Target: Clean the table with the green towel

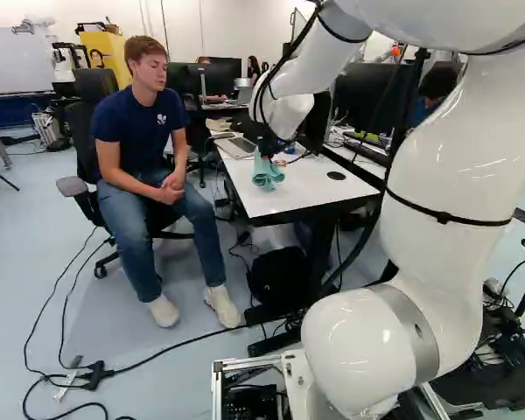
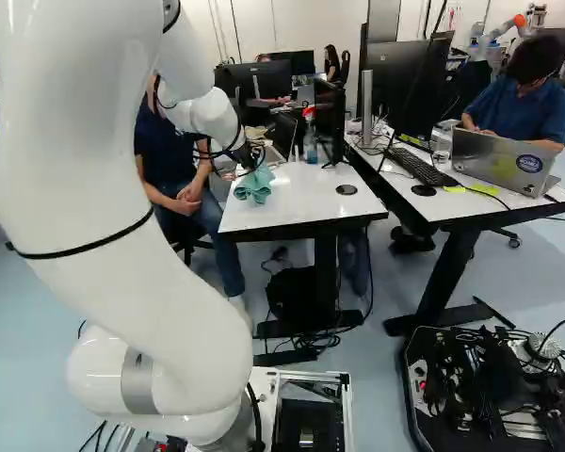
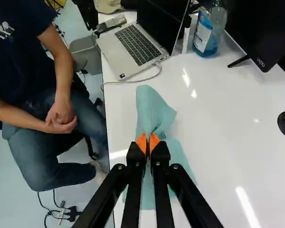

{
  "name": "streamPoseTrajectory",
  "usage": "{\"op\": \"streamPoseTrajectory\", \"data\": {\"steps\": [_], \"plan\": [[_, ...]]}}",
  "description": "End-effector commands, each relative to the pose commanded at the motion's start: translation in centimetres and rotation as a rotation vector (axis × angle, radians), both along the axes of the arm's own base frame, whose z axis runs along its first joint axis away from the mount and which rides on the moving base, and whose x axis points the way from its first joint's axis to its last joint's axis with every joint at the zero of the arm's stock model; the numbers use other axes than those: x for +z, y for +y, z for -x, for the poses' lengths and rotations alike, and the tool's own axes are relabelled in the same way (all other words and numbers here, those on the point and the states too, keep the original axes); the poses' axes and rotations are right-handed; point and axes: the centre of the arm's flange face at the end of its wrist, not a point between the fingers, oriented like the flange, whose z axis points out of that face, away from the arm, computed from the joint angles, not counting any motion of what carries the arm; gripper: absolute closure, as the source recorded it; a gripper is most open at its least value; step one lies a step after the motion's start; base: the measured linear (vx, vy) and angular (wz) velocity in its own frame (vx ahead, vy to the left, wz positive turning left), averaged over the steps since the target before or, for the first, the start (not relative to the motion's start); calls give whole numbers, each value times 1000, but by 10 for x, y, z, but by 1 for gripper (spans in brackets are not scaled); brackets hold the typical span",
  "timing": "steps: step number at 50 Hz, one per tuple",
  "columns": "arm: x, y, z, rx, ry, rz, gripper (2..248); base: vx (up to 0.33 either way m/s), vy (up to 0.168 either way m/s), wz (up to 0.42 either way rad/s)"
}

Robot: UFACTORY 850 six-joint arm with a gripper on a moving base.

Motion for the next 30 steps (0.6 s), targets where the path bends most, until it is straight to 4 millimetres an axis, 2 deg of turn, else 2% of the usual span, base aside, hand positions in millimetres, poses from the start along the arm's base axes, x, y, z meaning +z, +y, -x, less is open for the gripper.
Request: {"op": "streamPoseTrajectory", "data": {"steps": [11,30], "plan": [[-2,0,-2,2,3,2,218,0,0,0],[-23,1,-11,1,41,6,218,0,0,0]]}}
